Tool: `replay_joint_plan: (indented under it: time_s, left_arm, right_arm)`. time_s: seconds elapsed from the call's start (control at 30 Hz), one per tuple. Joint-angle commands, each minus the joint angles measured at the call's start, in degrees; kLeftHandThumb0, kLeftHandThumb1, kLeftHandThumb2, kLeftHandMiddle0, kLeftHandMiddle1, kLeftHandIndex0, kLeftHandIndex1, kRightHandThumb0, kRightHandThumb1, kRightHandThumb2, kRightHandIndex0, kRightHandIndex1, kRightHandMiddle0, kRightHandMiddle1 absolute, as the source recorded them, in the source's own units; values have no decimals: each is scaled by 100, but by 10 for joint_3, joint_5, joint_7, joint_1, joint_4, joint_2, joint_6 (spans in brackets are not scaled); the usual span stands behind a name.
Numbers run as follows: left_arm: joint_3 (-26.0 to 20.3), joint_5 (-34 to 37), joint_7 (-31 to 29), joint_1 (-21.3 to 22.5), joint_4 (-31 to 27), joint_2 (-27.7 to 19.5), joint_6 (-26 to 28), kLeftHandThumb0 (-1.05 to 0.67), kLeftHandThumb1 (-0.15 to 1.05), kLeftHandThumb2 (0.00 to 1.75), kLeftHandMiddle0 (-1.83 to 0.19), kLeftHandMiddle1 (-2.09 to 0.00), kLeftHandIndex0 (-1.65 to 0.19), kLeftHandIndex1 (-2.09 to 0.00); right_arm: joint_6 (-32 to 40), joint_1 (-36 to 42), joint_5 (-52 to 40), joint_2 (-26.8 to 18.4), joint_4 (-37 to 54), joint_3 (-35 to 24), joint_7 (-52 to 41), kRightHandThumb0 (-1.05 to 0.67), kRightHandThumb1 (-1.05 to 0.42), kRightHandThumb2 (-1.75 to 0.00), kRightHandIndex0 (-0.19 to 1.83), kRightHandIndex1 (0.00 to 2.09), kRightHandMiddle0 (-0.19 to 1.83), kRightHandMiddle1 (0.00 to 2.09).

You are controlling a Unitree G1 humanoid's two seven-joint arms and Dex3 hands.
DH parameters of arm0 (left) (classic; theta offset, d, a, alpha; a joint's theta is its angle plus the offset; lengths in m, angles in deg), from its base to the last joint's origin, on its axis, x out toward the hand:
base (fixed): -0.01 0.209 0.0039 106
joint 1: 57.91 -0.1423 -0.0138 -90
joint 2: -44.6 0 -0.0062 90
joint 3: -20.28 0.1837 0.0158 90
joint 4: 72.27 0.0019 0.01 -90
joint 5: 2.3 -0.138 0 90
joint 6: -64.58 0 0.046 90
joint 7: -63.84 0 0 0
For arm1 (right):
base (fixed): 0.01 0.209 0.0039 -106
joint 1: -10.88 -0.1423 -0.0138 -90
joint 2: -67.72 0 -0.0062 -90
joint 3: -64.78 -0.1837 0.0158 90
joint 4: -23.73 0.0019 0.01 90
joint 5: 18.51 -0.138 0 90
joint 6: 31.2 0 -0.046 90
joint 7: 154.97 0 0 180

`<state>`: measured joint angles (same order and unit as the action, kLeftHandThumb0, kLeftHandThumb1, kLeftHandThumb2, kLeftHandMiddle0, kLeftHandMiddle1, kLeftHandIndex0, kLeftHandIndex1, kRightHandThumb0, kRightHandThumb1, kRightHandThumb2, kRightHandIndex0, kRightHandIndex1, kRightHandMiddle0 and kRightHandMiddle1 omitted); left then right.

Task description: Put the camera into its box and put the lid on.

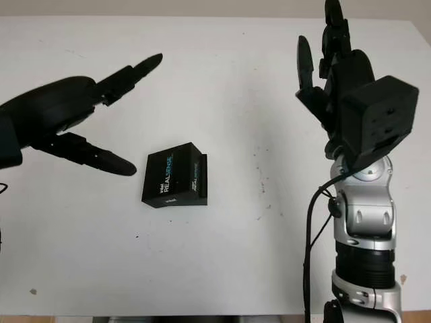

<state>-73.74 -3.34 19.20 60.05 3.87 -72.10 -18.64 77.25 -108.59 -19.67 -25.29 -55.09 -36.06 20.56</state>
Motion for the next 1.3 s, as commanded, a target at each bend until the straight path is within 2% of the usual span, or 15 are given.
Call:
replay_joint_plan:
  time_s: [0.0, 0.13, 0.23, 0.33, 0.6, 1.0, 1.17, 1.27]
  left_arm:
    - [6, 5, 6, -15, -10, 4, -4, -95, 88, 4, 19, 0, 19, 0]
    - [16, -36, 63, -53, -35, 25, -18, -99, 90, 6, 19, 0, 19, 0]
    - [30, -86, 116, -84, -66, 46, -1, -100, 93, 7, 19, 0, 19, 0]
    - [52, -127, 138, -105, -90, 56, 19, -100, 97, 7, 19, 0, 19, 0]
    - [110, -215, 164, -114, -92, 75, 13, -105, 95, 5, 19, 0, 19, 0]
    - [128, -247, 156, -129, -85, 71, -21, -100, 91, 5, 19, 0, 19, 0]
    - [135, -291, 184, -139, -91, 91, -15, -93, 88, 4, 19, -1, 19, 0]
    - [137, -327, 220, -145, -91, 109, -17, -77, 85, 4, 3, -9, 5, -8]
  right_arm:
    - [0, -5, 1, -3, 3, -2, 2, -69, -105, -64, -14, 4, -16, 14]
    - [-2, -4, 4, -6, 1, -2, 1, -69, -105, -64, -13, 5, -17, 17]
    - [2, -4, 2, -5, 3, -3, 0, -69, -105, -64, -13, 5, -18, 19]
    - [2, -3, -1, -5, 3, -5, -1, -69, -105, -64, -14, 5, -19, 19]
    - [-2, -3, -1, -1, 2, -6, 4, -70, -105, -62, -12, 5, -19, 22]
    - [4, 0, -1, -2, 8, -5, 5, -67, -105, -65, -12, 6, -19, 25]
    - [13, 6, 2, -3, 14, -2, 5, -70, -105, -65, -12, 6, -19, 23]
    - [14, 9, -4, 0, 19, -5, 3, -69, -105, -64, -13, 5, -19, 22]
